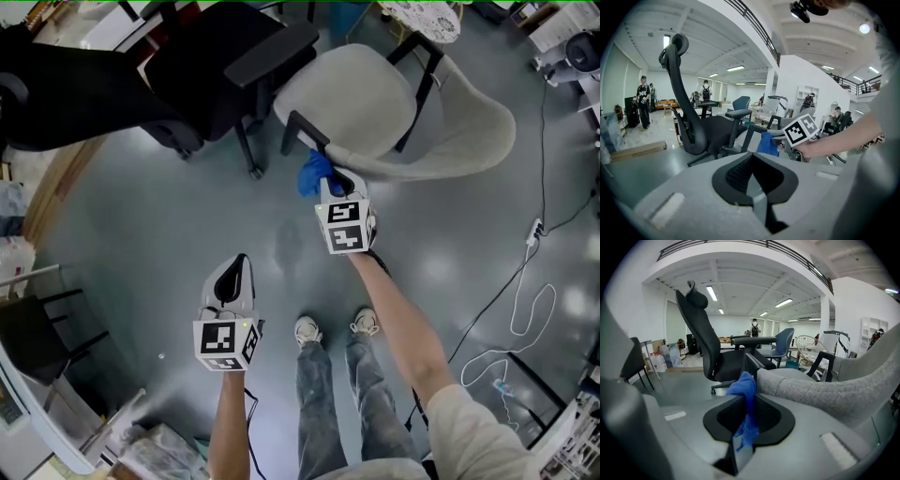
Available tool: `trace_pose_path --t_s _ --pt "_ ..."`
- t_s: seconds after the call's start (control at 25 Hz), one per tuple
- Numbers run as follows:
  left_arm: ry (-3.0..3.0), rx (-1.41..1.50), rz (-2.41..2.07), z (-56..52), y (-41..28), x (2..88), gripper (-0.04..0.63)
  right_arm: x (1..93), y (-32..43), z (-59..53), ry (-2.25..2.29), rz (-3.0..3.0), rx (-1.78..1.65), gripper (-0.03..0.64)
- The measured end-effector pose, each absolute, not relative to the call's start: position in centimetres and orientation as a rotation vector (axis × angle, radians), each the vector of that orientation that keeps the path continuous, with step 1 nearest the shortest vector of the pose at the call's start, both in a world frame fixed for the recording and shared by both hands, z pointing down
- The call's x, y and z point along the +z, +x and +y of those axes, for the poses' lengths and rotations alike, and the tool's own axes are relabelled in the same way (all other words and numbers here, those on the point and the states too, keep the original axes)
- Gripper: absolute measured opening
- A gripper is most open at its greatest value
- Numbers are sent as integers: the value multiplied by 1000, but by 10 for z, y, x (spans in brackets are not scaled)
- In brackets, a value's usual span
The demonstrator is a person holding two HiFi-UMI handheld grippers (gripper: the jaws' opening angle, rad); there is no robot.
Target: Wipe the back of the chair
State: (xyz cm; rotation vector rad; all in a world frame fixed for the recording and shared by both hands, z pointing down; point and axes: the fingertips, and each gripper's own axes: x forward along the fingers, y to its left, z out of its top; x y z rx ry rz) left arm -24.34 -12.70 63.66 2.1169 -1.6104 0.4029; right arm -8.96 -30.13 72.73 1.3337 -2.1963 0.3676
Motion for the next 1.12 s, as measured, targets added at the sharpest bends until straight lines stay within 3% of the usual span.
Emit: trace_pose_path --t_s 0.56,1.12 --pt "2182 421 -1550 -146 -212 632 0 728 -51 -294 1387 -2155 394 40" --pt "2272 398 -1459 -152 -121 623 0 710 59 -271 1426 -2113 306 40"
